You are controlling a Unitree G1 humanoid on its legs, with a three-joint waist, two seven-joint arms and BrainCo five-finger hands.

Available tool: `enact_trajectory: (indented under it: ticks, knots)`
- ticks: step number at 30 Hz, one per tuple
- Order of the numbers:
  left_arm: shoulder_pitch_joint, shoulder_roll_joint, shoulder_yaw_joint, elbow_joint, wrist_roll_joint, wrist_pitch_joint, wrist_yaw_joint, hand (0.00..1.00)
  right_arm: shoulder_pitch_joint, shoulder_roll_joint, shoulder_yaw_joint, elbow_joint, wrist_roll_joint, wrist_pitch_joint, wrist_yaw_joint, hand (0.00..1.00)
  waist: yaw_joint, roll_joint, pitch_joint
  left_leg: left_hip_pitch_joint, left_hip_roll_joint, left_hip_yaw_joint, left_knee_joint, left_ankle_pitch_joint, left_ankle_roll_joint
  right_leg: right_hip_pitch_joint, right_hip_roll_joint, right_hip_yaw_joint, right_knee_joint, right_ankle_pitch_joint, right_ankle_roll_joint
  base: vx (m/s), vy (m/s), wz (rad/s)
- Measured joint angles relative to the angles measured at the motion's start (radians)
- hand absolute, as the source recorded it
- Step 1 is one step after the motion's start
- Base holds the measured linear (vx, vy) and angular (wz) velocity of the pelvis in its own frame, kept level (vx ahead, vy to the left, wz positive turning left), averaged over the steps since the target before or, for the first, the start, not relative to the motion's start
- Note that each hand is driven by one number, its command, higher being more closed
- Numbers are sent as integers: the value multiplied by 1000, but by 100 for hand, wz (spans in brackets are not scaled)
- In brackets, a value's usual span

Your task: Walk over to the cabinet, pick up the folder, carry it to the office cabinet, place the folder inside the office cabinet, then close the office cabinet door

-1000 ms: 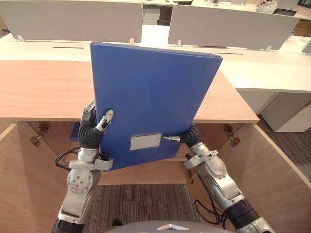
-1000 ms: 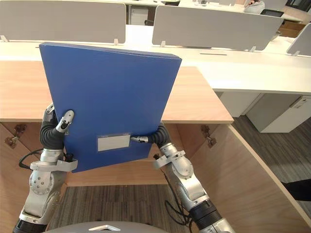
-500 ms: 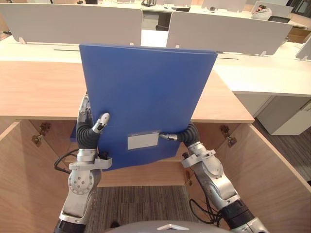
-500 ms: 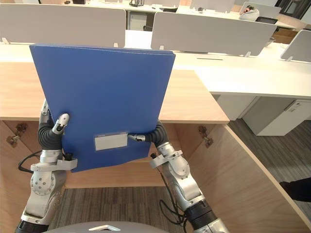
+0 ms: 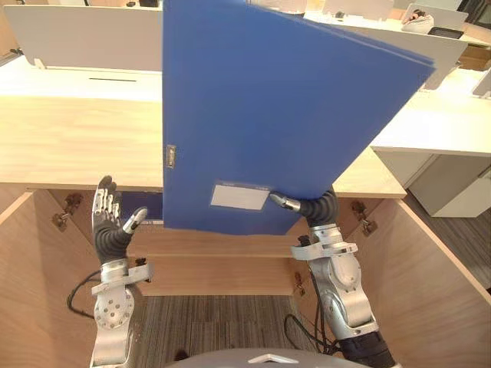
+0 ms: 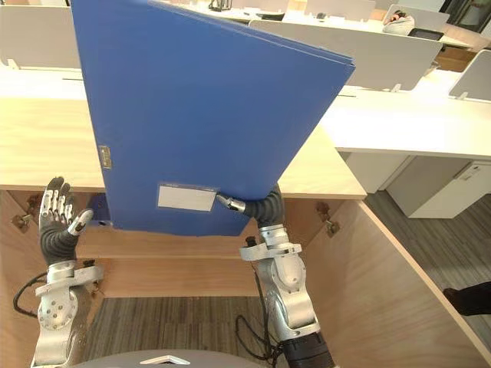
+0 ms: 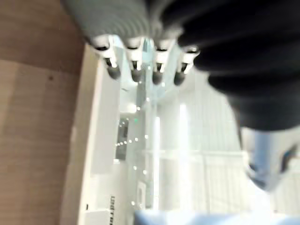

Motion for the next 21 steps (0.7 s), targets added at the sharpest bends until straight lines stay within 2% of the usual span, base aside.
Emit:
enact_trajectory:
  ticks: [8,14,21]
  knots:
    - [38,-15,6,157,10,52,-26,0,35,-1,8,3,-94,8,-3,100,3,4,-8,-17,0,-16,0,-5,-7,-7,0,-15,-1,-3,0,1,-1,6]
    - [47,-14,-4,324,43,82,-46,0,36,-9,75,59,-148,10,-23,100,4,8,-11,-17,0,-20,0,-2,-3,-7,0,-18,1,-9,0,0,0,0]
    - [21,10,-55,643,118,133,-66,0,39,-44,200,199,-217,35,-23,100,3,20,-2,-26,4,-22,0,-4,-6,-10,1,-18,-2,-4,-11,0,0,0]
